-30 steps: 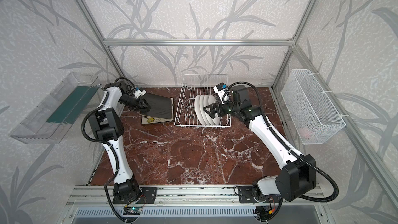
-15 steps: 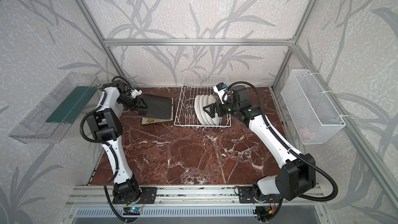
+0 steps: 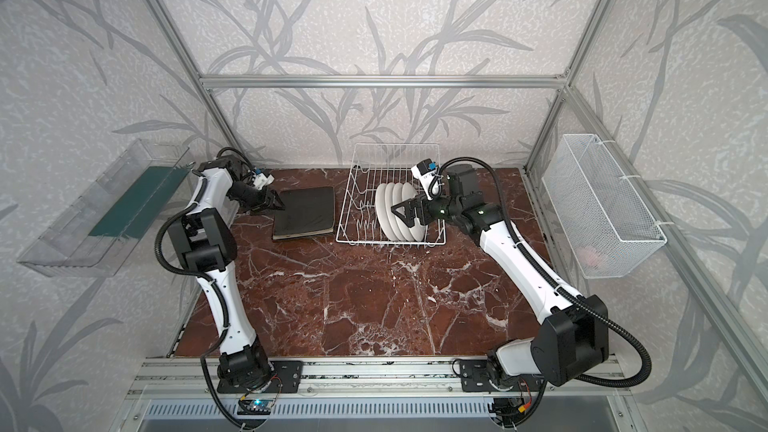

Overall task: Unload the plates from the dish rack
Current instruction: 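Raise the left gripper and move it over the patterned plates in the rack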

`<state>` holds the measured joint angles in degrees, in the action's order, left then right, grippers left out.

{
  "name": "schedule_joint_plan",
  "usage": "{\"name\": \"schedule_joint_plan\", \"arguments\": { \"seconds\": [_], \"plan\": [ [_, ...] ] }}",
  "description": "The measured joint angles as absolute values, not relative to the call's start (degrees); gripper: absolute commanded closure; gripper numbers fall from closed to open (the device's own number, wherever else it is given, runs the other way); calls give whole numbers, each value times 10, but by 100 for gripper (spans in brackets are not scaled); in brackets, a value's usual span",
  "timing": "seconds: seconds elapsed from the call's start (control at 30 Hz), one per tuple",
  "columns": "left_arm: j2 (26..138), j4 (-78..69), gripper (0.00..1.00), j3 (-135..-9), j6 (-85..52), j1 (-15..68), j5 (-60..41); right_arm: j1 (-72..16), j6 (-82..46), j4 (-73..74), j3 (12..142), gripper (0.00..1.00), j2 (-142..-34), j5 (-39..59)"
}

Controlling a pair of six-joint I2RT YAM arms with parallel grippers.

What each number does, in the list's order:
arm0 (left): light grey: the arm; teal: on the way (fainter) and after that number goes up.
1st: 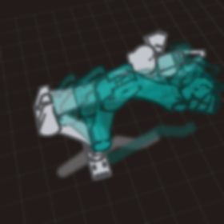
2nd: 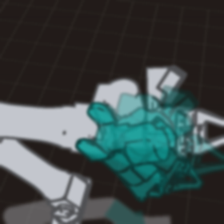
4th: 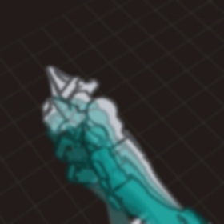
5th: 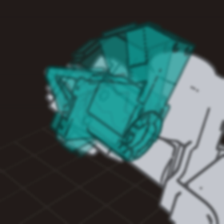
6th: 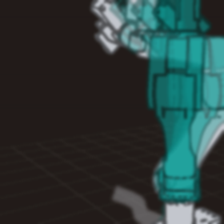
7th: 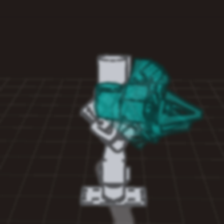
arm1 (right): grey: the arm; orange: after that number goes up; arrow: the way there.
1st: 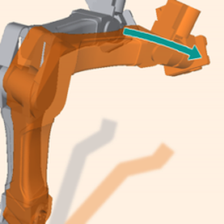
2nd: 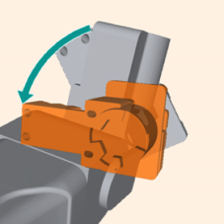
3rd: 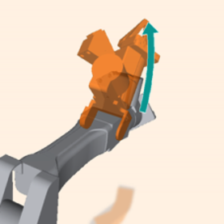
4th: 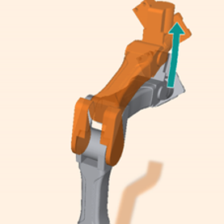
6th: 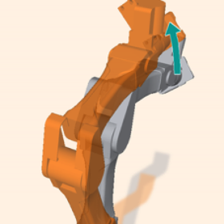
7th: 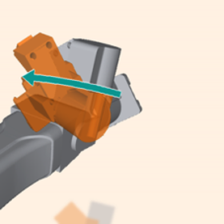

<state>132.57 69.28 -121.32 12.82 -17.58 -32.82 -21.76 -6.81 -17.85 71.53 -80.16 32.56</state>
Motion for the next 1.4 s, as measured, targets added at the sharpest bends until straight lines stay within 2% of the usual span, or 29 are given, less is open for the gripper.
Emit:
{"name": "schedule_joint_plan", "arguments": {
  "seconds": [0.43,0.8,0.97,1.4],
  "plan": [
    [1290,639,43,-1133,93,-169,-310,-218,-68,-178,715,1,-802,326],
    [1149,464,37,-967,-18,-143,-299,-218,-61,-174,714,1,-791,315],
    [1099,404,33,-930,-55,-127,-294,-218,-56,-173,705,1,-775,302],
    [1013,336,31,-883,-97,8,-257,-218,-53,-170,672,1,-736,243]
  ]
}}
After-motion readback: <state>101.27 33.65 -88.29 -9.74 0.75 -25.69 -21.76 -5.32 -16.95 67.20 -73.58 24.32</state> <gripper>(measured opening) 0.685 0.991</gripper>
